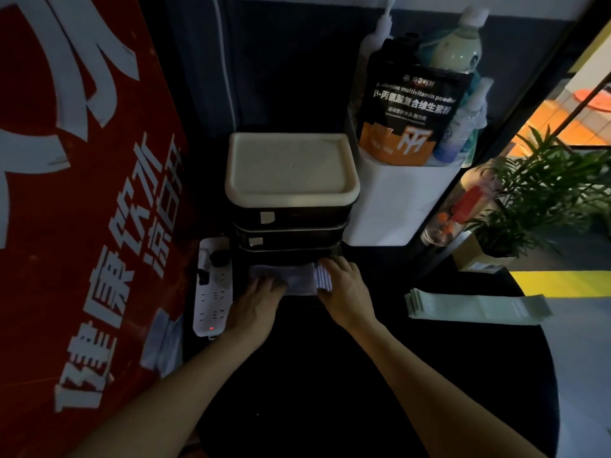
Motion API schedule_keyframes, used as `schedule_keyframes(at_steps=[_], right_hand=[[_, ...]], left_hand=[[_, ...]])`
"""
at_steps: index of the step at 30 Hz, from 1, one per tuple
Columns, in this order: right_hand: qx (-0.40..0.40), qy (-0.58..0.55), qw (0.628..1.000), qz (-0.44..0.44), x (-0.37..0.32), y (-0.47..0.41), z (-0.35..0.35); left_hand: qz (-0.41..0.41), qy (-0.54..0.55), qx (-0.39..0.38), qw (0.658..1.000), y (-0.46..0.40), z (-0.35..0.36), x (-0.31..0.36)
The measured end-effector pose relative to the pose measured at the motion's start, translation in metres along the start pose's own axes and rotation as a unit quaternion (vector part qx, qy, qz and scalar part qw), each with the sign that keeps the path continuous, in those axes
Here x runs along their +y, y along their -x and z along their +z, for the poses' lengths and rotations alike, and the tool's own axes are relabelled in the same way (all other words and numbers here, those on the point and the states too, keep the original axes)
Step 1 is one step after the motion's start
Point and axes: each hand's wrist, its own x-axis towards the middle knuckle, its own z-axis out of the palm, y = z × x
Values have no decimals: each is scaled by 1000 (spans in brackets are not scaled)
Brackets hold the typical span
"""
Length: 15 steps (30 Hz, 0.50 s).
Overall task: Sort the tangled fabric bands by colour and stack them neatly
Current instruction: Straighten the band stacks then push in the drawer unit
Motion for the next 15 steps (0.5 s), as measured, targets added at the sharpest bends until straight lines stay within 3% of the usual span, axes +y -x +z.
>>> schedule_keyframes(at_steps=[3,6,15], right_hand=[[-67,46,992,-99,3,8,5],[-101,85,985,-114,7,9,9],[-55,145,979,-130,19,0,21]], left_hand=[[16,2,15,1000,3,3,-1],[28,8,17,999,7,6,-6],[54,-14,42,998,-1,5,-18]])
